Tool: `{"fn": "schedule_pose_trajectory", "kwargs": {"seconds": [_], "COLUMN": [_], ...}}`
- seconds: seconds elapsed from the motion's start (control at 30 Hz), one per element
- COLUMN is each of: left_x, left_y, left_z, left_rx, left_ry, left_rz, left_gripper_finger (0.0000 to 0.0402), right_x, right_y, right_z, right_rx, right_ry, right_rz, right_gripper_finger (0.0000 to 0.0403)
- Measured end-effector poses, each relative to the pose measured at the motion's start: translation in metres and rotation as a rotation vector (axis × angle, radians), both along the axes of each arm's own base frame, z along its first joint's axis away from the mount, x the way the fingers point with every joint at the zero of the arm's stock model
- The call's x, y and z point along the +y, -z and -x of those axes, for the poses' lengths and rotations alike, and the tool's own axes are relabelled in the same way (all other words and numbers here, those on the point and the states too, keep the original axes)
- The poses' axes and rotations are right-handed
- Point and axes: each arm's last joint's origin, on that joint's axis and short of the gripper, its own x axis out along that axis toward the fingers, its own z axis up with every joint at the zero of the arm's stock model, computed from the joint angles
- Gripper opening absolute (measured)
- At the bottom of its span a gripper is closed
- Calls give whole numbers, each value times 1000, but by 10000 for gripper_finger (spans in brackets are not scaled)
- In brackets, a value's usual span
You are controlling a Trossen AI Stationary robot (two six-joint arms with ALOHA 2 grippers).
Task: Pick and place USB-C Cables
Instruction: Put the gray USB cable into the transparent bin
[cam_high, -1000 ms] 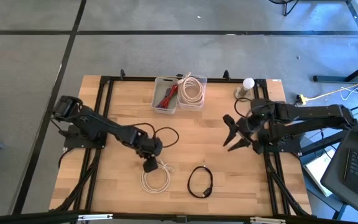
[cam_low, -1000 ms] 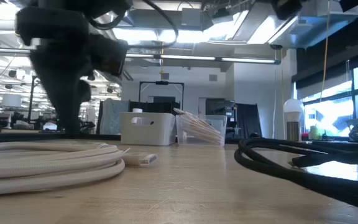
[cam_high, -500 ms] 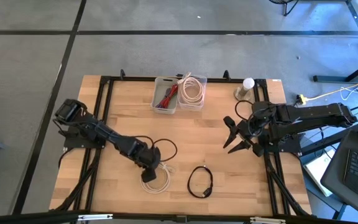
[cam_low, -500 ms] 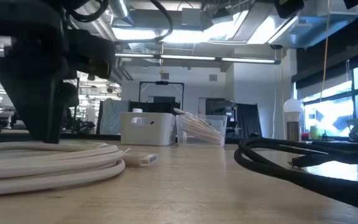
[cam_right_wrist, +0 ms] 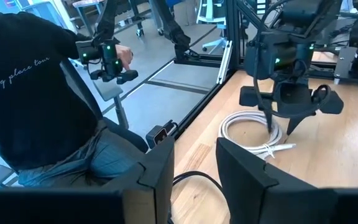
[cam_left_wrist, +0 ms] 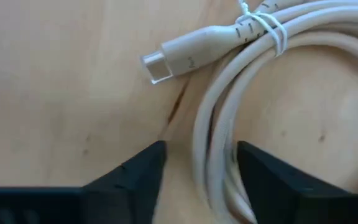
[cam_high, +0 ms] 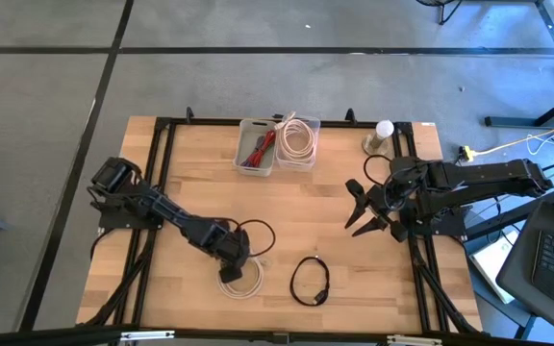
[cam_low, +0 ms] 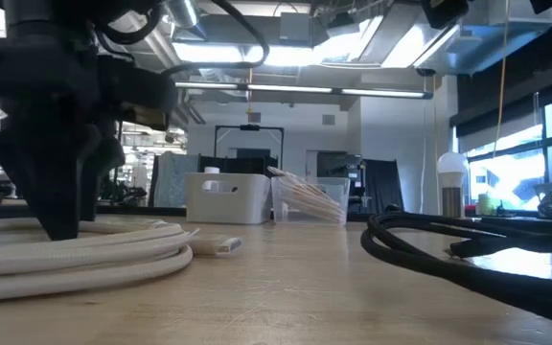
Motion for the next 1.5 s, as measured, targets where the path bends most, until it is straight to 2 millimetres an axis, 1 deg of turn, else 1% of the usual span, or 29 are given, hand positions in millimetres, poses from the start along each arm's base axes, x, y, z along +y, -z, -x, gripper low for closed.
{"fn": "schedule_pose_trajectory", "kwargs": {"seconds": [0.07,0.17,0.2,0.3,0.37,0.5,0.57,0.67,0.73,0.83,0.9,0.97,1.03,1.1,1.2,1.3,1.4,1.5], "left_x": [0,2,3,3,2,2,4,7,10,9,9,15,25,39,74,112,142,160], "left_y": [-1,-5,-6,-12,-17,-45,-58,-85,-102,-122,-133,-140,-146,-150,-151,-152,-163,-175], "left_z": [2,3,2,0,-4,-13,-11,-7,-3,1,-1,-8,-17,-26,-37,-42,-44,-42], "left_rx": [-12,-34,-43,-96,-174,-382,-439,-564,-655,-785,-861,-911,-962,-999,-1008,-1015,-1151,-1307], "left_ry": [10,1,-6,-21,-7,53,86,87,82,116,143,175,208,256,278,224,224,281], "left_rz": [-35,-45,-46,-38,-47,-61,-75,-113,-175,-330,-446,-552,-624,-653,-645,-628,-573,-500], "left_gripper_finger": [137,38,27,26,26,26,26,26,26,26,26,26,26,26,26,26,26,26], "right_x": [0,0,0,0,0,0,0,0,0,0,-1,-2,-2,-3,-3,-2,-2,-3], "right_y": [0,0,0,0,0,0,0,1,1,1,1,1,1,0,-1,-1,-1,-1], "right_z": [0,0,0,0,0,0,0,0,0,0,0,-1,-2,-2,-2,-2,-2,-3], "right_rx": [0,0,0,-1,-1,3,4,7,7,6,3,-6,-18,-31,-48,-36,-32,-35], "right_ry": [0,0,0,0,0,0,0,0,0,12,36,58,83,100,100,104,104,135], "right_rz": [0,0,0,1,1,0,1,1,1,5,17,36,54,63,69,52,52,65], "right_gripper_finger": [123,123,123,123,123,123,123,123,123,123,123,123,123,123,123,123,123,123]}}
